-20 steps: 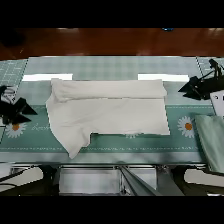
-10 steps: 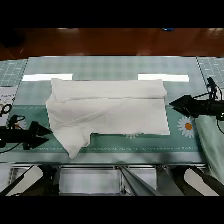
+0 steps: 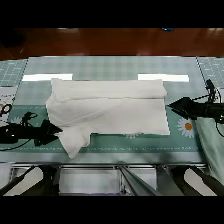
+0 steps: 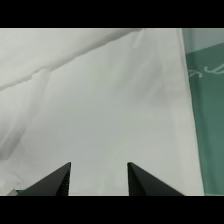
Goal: Fold the shirts.
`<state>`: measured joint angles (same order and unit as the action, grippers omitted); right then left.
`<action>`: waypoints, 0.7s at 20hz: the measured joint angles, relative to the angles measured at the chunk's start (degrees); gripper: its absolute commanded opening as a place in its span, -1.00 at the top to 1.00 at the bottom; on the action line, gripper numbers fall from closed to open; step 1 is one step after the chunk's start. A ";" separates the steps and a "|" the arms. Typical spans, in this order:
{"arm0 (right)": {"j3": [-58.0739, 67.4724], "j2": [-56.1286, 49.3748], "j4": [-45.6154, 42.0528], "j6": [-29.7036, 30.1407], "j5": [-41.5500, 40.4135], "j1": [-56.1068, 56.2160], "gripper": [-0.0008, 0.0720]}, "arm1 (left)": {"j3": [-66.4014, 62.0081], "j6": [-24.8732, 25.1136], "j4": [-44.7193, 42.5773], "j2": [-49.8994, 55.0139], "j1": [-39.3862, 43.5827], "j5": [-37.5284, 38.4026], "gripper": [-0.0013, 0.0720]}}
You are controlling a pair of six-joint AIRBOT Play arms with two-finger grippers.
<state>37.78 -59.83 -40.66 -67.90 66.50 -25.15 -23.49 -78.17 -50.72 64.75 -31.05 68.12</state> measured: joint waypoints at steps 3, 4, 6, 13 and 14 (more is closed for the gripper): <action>-0.02 0.00 0.02 0.02 -0.02 -0.04 -0.16 | 0.02 0.83 0.87 1.09 3.10 -4.09 0.91; -0.02 0.00 0.15 -0.04 -0.04 -0.28 -0.16 | 0.00 1.55 1.03 1.51 3.74 -4.66 0.91; -0.02 0.02 0.76 -0.24 0.24 -1.79 -0.16 | -0.63 3.43 1.33 2.08 4.39 -4.44 0.90; -4.22 0.04 -13.46 -5.77 5.60 -10.84 -0.16 | -3.63 7.04 1.25 0.52 4.31 1.29 0.90; -5.73 0.04 -14.78 -6.78 5.84 -11.32 -0.16 | -3.78 7.21 1.33 0.22 4.31 1.77 0.91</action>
<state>32.05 -59.79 -55.44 -74.67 72.34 -36.47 -27.27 -70.96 -49.39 64.97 -26.74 69.89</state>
